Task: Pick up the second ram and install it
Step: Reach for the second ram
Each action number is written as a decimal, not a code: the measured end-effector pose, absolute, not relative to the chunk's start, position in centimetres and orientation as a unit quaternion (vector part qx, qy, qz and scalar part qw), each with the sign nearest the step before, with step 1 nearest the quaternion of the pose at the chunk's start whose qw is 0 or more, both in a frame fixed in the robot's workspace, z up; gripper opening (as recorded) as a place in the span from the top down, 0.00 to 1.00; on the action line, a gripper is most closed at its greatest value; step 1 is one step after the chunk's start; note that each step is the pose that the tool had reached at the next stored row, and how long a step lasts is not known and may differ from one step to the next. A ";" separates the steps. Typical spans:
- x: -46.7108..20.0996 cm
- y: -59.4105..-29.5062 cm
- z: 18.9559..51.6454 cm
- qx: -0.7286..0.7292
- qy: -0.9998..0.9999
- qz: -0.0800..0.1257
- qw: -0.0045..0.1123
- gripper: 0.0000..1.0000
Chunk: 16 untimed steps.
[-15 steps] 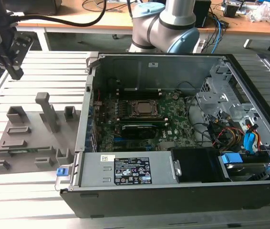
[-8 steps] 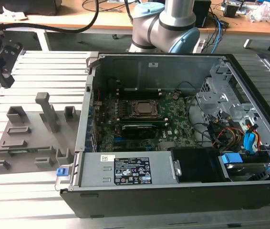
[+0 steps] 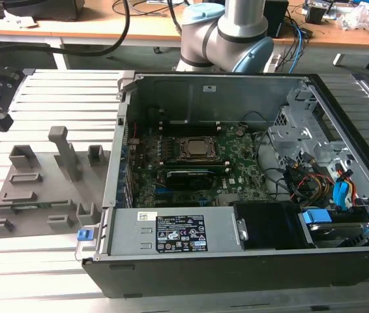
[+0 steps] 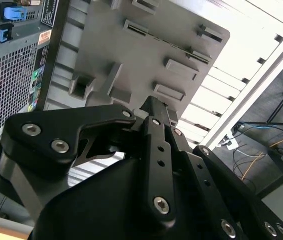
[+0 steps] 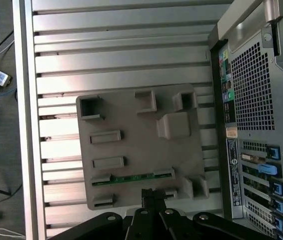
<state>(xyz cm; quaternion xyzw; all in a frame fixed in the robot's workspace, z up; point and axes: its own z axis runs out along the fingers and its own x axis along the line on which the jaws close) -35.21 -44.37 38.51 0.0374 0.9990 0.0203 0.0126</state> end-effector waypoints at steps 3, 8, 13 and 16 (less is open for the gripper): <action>-35.3 -45.0 38.4 0.037 0.999 0.020 0.013 0.89; -35.3 -45.5 38.2 0.037 0.999 0.020 0.013 0.89; -35.3 -45.5 38.2 0.037 0.999 0.020 0.013 0.89; -35.3 -45.5 38.2 0.037 0.999 0.020 0.013 0.89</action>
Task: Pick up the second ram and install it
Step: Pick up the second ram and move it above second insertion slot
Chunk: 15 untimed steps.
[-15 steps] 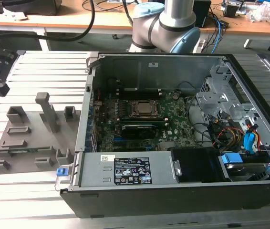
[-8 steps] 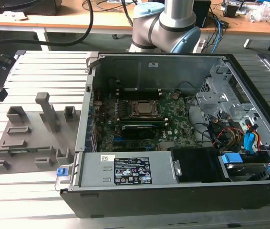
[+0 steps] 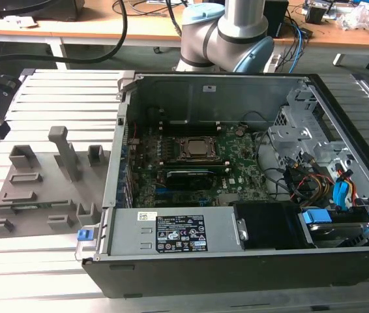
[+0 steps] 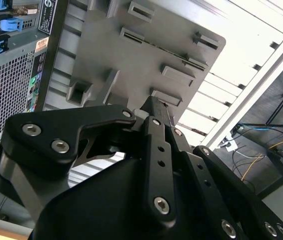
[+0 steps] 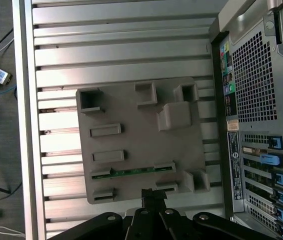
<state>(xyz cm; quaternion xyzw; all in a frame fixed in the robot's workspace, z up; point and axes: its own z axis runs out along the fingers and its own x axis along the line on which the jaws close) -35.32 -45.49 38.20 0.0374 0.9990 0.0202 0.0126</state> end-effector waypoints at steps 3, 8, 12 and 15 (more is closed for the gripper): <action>-35.3 -45.5 38.2 0.037 0.999 0.020 0.013 0.89; -35.3 -45.5 38.2 0.034 0.999 0.020 0.012 0.89; -35.3 -45.5 38.2 0.013 1.000 0.021 0.012 0.89; -35.3 -45.5 38.2 -0.037 0.999 0.021 0.011 0.89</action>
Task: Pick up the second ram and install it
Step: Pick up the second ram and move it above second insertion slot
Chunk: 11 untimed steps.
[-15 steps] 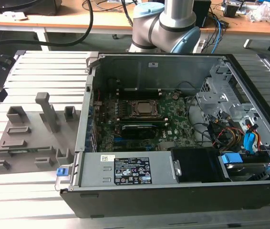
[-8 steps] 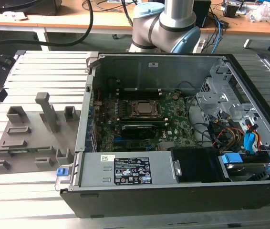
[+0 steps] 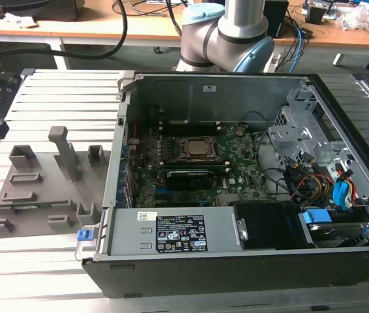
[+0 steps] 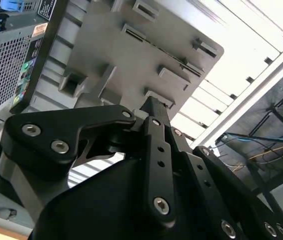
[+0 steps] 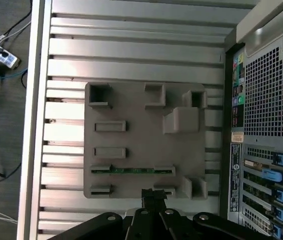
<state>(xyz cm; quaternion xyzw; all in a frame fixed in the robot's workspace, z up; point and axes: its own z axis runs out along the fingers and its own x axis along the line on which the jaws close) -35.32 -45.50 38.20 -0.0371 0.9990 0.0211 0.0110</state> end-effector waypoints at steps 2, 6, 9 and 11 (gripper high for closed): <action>-35.3 -45.5 38.2 -0.056 0.998 0.021 0.011 0.89; -35.3 -45.5 38.2 -0.085 0.996 0.021 0.010 0.89; -35.3 -45.5 38.2 -0.101 0.995 0.020 0.009 0.89; -35.3 -45.5 38.2 -0.109 0.994 0.019 0.009 0.89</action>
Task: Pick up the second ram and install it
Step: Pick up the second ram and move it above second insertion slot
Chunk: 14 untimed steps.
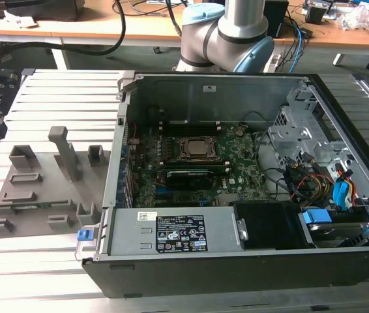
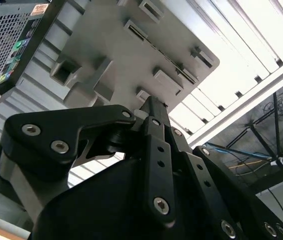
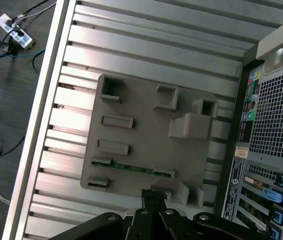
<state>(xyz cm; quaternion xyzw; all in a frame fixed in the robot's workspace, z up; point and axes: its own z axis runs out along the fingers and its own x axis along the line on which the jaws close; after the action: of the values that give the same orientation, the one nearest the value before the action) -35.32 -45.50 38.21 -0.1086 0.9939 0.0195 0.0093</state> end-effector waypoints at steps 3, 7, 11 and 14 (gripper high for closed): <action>-35.3 -45.5 38.2 -0.120 0.993 0.020 0.009 0.89; -35.3 -45.5 38.2 -0.141 0.990 0.020 0.009 0.89; -35.3 -45.5 38.2 -0.156 0.988 0.020 0.008 0.89; -35.3 -45.5 38.2 -0.168 0.985 0.020 0.008 0.89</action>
<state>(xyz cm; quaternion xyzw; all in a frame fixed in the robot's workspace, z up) -35.32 -45.50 38.20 -0.1683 0.9855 0.0199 0.0081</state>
